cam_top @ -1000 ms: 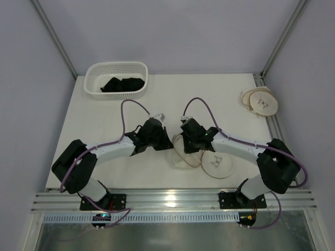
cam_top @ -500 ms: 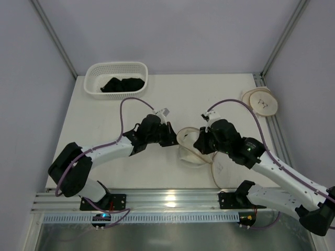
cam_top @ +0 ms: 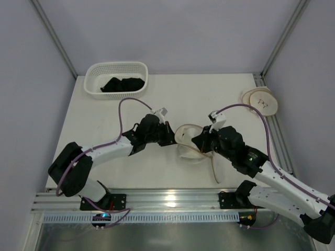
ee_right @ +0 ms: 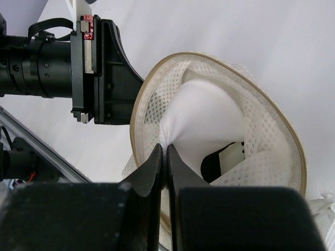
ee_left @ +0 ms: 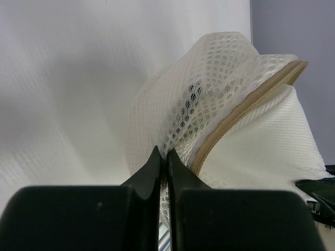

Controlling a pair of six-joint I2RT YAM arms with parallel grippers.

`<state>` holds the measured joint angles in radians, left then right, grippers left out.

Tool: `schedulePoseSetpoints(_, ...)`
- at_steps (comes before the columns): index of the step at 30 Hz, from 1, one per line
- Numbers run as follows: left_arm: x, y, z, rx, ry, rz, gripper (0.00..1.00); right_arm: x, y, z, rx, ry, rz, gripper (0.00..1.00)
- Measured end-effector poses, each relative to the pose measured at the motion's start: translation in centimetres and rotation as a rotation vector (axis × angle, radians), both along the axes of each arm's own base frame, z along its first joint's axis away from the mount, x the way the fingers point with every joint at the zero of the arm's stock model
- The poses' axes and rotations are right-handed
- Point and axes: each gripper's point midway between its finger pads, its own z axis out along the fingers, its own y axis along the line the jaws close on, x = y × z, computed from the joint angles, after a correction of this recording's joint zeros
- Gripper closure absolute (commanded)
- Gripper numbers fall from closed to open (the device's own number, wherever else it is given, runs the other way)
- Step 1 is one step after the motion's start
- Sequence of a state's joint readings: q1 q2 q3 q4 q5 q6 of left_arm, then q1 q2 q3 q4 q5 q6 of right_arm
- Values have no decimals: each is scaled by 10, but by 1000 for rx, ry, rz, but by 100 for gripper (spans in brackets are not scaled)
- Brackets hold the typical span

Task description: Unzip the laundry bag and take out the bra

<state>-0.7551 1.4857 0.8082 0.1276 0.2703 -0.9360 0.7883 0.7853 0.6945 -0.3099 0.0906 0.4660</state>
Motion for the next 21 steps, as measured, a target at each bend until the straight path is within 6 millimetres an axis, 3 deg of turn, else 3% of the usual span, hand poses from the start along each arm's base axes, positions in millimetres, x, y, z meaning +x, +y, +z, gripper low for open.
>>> schedulePoseSetpoints(3,0,2,-2,7,2,6,91,3,0,1,21,-14,-17,96)
schedulePoseSetpoints(4,0,2,-1,7,2,7,74,3,-1,2,20,-16,-19,96)
schedulePoseSetpoints(9,1,18,-21,76,35,50,46,10,7,17,26,-20,-16,96)
schedulePoseSetpoints(12,-1,25,-33,108,65,66,39,13,13,18,18,-5,-5,96)
schedulePoseSetpoints(16,-1,27,-35,119,71,73,38,12,14,2,-24,41,3,96)
schedulePoseSetpoints(21,-1,27,-35,121,71,76,38,18,7,-2,-47,40,-49,96)
